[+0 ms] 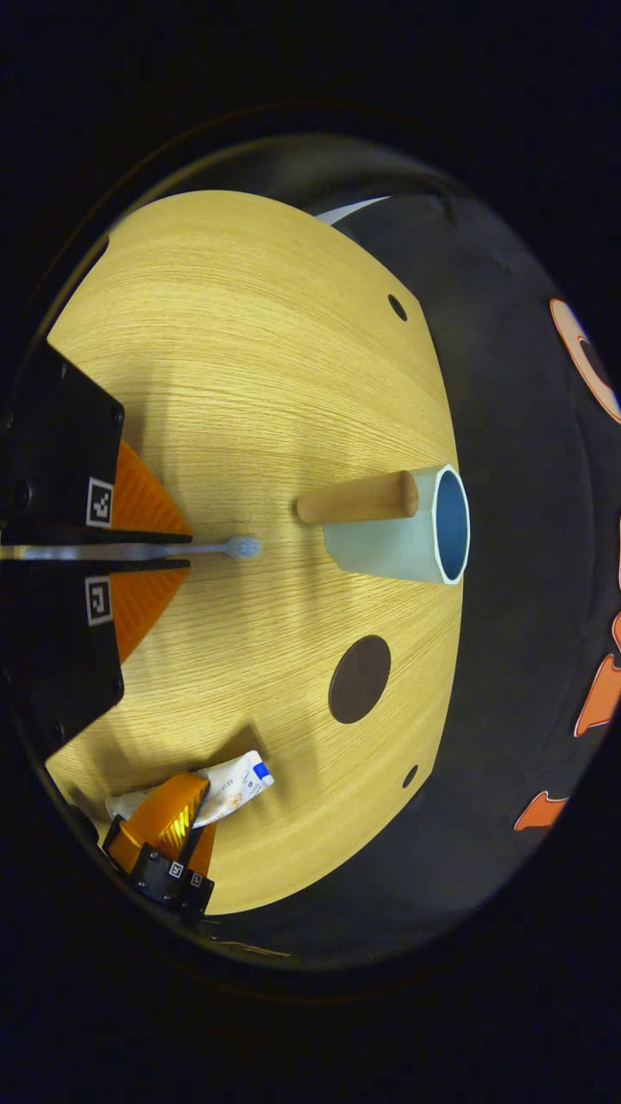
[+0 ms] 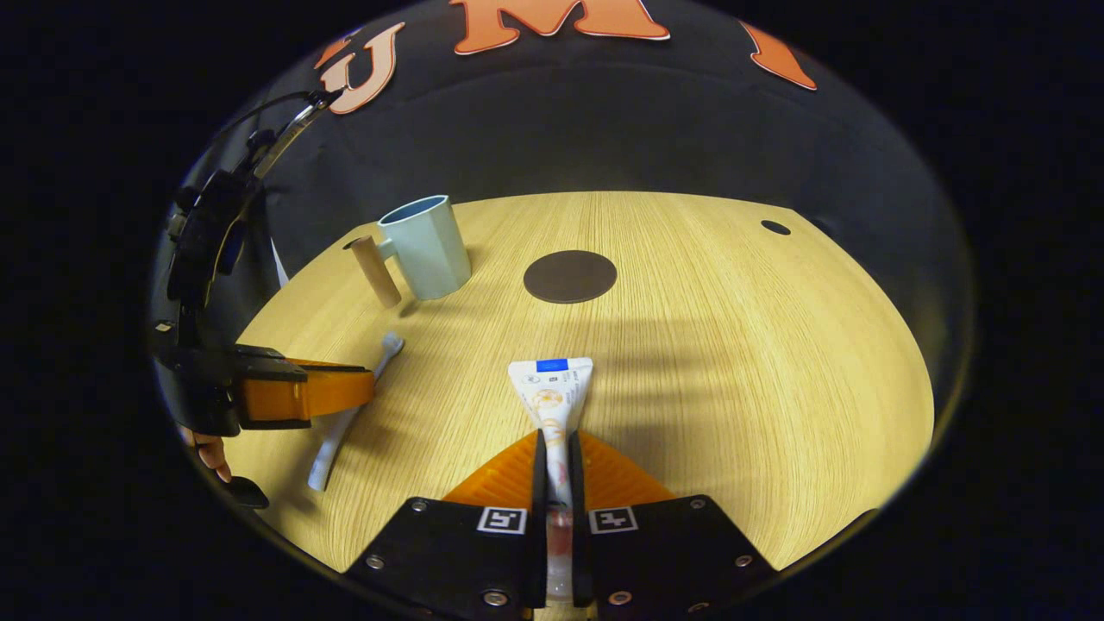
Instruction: Put the toothbrush and toothpaste on the desktop into the cup, then pick up the cup and place it on the coaster on the desktop.
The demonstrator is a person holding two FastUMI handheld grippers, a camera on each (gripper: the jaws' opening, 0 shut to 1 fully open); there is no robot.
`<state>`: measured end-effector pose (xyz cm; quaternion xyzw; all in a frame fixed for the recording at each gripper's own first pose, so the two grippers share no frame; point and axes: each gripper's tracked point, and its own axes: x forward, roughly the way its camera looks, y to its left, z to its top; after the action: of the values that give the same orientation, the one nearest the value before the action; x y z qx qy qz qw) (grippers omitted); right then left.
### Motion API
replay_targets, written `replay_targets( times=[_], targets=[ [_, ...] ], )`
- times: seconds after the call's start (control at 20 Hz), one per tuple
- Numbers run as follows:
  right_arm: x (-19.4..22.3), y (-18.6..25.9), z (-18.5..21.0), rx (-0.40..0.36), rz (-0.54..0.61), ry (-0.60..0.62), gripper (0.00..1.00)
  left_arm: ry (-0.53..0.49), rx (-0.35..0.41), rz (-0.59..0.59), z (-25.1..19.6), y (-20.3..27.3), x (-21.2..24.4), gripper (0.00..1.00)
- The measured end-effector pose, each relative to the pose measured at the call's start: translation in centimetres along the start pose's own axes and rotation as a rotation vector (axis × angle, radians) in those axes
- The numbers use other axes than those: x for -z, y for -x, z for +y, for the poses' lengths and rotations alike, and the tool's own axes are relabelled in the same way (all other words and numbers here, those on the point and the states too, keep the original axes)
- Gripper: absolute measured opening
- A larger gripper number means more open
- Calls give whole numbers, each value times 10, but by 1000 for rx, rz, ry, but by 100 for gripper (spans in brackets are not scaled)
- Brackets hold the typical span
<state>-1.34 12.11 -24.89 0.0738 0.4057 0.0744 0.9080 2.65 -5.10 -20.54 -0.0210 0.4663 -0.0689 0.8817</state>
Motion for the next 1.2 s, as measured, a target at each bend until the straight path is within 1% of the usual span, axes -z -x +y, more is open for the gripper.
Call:
replay_targets(
  times=[0.05,0.1,0.2,0.3,0.4,0.55,0.65,0.9,1.0,1.1,1.2],
  targets=[
    [-1,0,1,-7,-3,4,11,6,10,-8,0,-1,-2,8],
    [-2,1,0,-13,-7,1,11,17,18,-15,0,0,-4,3],
    [-1,3,4,-37,-5,-16,8,30,50,-28,-4,1,-3,3],
    [-5,4,4,-54,-17,-18,6,33,63,-47,-3,0,-6,3],
    [-11,8,6,-74,-34,-26,6,32,65,-71,1,-1,-6,3],
    [-22,13,3,-58,-77,-38,6,48,77,-124,7,1,-10,3],
    [-25,15,5,-63,-83,-55,6,45,80,-151,8,9,-19,3],
    [-41,28,8,-123,-138,-91,6,68,135,-237,6,21,-33,3],
    [-49,32,7,-118,-174,-91,6,76,160,-289,10,28,-39,3],
    [-52,35,7,-121,-187,-94,6,79,175,-325,13,34,-44,2],
    [-55,36,10,-128,-198,-101,6,85,188,-349,15,37,-48,3]
  ],
)
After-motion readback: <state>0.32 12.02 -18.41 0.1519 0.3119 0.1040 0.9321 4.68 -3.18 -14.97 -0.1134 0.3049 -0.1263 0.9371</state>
